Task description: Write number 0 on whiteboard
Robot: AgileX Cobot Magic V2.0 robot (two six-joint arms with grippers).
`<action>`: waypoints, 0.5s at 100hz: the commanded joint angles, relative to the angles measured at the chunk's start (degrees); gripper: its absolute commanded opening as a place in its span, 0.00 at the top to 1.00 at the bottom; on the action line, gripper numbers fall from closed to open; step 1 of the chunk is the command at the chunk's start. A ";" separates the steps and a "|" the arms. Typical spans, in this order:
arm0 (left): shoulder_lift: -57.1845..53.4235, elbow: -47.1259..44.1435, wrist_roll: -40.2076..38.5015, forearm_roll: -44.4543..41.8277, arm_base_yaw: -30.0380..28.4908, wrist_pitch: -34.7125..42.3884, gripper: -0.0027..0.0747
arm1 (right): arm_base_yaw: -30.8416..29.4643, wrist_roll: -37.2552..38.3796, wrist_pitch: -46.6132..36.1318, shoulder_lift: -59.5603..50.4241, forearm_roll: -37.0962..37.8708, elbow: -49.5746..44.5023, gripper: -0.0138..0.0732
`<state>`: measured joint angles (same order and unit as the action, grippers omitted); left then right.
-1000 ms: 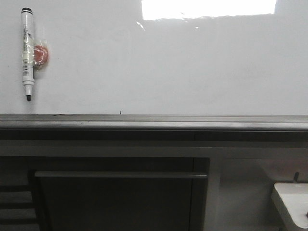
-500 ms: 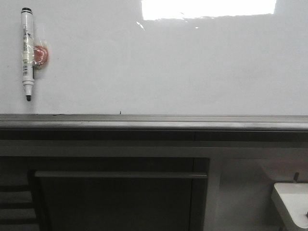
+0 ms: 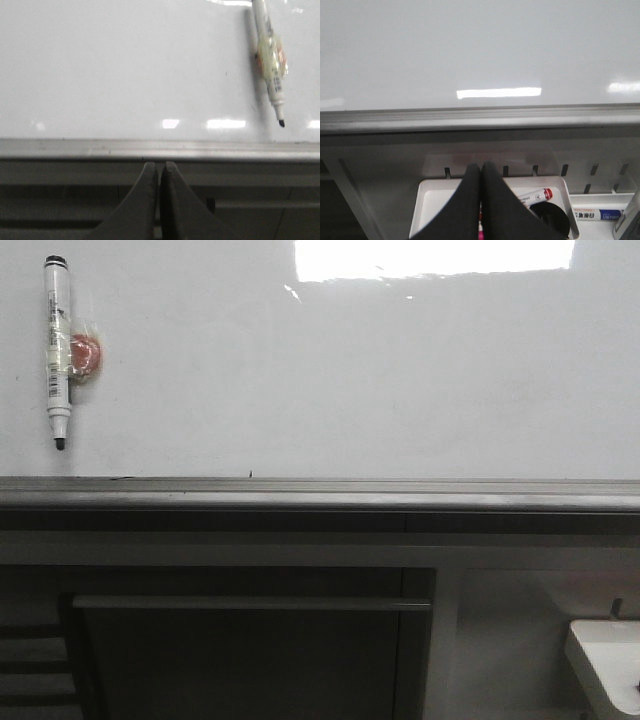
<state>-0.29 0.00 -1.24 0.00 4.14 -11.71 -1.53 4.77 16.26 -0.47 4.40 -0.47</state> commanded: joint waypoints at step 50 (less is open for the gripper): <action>-1.47 -0.66 -0.45 0.00 -0.06 10.12 0.99 | -0.44 -0.24 -27.97 -1.11 -1.92 -1.29 0.91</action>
<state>-0.29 0.00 -1.24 -1.15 4.06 -6.78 -1.53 4.77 -6.36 -0.47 4.41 -0.47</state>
